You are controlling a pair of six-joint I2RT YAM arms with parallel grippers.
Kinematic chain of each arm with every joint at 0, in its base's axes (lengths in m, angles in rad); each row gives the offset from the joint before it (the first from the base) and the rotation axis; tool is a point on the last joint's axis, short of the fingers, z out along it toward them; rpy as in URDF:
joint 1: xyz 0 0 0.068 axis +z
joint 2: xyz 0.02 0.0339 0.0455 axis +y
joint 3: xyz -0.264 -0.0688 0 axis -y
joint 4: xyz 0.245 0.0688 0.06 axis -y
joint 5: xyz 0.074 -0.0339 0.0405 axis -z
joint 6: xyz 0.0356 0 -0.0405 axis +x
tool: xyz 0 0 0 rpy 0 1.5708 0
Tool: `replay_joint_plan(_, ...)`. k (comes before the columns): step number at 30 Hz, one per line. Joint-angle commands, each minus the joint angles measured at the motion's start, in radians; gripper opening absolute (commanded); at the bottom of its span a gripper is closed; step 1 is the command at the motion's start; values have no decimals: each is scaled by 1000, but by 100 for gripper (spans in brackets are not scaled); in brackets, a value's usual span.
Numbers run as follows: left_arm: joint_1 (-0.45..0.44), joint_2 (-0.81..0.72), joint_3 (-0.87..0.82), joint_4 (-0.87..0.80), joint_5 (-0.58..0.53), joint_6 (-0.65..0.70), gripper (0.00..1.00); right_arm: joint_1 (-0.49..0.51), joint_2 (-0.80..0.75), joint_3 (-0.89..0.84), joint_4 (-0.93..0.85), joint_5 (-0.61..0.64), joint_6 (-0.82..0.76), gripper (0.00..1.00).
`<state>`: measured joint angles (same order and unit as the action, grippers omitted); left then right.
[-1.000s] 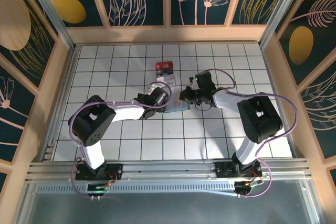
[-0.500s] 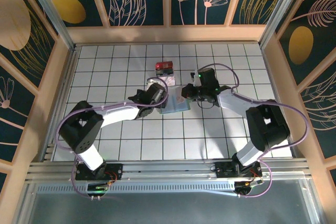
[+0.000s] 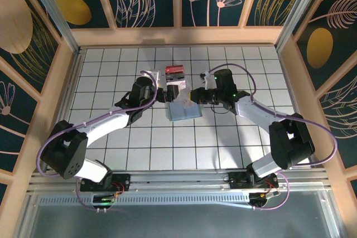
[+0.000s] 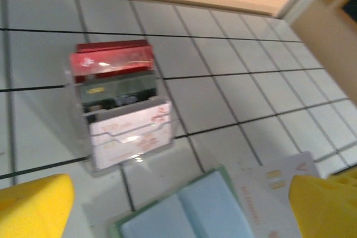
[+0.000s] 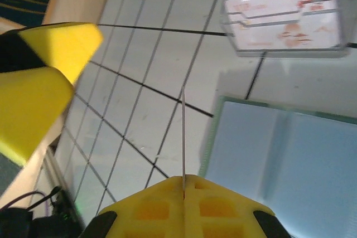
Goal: Take the credit cards out of the card holder
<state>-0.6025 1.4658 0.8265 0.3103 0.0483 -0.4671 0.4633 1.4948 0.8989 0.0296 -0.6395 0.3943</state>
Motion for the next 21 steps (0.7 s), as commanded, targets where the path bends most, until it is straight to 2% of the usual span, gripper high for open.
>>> replay_joint_plan(1, 21, -24, -13, 93, 159, -22, 96, -8, -14, 15, 74, -124, -14, 0)
replay_joint_plan(7, 42, -24, -15, 95, 281, 24, 94, -10, -21, 17, 95, -182, -8, 0)
replay_joint_plan(15, 78, 13, -10, 132, 464, -3, 78, -14, -40, 9, 152, -252, 15, 0)
replay_joint_plan(21, 80, 30, -4, 139, 540, -3, 72, -24, -43, 5, 206, -308, 38, 0)
